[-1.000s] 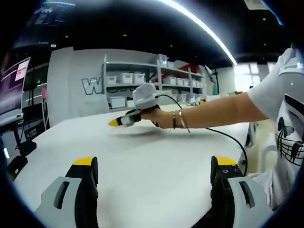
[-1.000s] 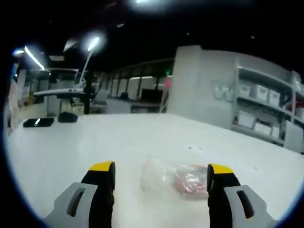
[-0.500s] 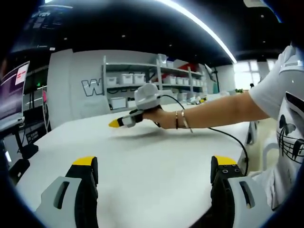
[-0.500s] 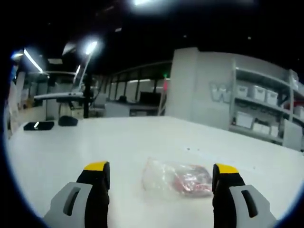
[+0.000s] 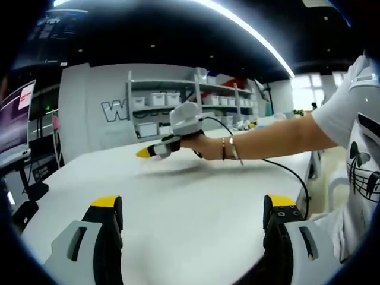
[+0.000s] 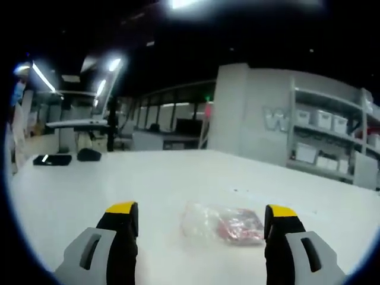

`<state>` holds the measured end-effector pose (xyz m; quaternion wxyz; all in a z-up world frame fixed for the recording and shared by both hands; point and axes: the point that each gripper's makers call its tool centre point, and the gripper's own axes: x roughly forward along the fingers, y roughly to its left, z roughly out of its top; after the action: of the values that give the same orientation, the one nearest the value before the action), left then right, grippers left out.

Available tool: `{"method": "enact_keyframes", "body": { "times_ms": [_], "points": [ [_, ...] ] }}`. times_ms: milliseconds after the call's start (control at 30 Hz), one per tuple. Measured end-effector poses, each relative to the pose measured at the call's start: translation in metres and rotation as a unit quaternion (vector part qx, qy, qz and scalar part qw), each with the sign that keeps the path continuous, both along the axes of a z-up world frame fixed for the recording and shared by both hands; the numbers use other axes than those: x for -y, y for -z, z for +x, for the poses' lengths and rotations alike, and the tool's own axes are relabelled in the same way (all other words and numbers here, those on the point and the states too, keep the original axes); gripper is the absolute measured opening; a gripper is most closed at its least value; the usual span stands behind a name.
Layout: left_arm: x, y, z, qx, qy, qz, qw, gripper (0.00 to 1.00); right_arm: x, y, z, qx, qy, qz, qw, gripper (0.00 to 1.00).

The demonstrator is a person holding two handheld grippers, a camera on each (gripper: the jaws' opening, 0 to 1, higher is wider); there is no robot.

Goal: Open the resealable bag by pulling the two sides of the seal apart until the entire bag opening is separated and visibly accessible.

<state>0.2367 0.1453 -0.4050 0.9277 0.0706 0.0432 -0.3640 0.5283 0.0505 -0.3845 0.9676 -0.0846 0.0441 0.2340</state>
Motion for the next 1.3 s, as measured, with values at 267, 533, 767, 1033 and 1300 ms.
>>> {"method": "enact_keyframes", "body": {
  "times_ms": [267, 533, 767, 1033, 1300],
  "points": [
    [0.001, 0.001, -0.001, -0.001, 0.002, 0.002, 1.0, 0.97, 0.005, -0.003, -0.005, 0.003, -0.002, 0.006, 1.0, 0.88],
    [0.003, 0.001, -0.002, -0.001, 0.004, 0.003, 1.0, 0.97, 0.012, -0.001, -0.013, 0.004, 0.0, 0.012, 0.9999, 0.87],
    [0.005, 0.002, -0.003, -0.001, 0.006, 0.004, 1.0, 0.97, 0.019, -0.005, -0.021, 0.009, 0.002, 0.019, 0.9998, 0.87],
    [0.007, 0.002, -0.005, -0.001, 0.01, 0.005, 0.9999, 0.97, 0.026, -0.005, -0.032, 0.01, 0.005, 0.029, 0.9995, 0.86],
    [0.007, 0.001, -0.006, 0.001, 0.012, 0.002, 0.9999, 0.97, 0.029, -0.01, -0.041, 0.016, 0.006, 0.035, 0.9992, 0.86]
  ]
}}
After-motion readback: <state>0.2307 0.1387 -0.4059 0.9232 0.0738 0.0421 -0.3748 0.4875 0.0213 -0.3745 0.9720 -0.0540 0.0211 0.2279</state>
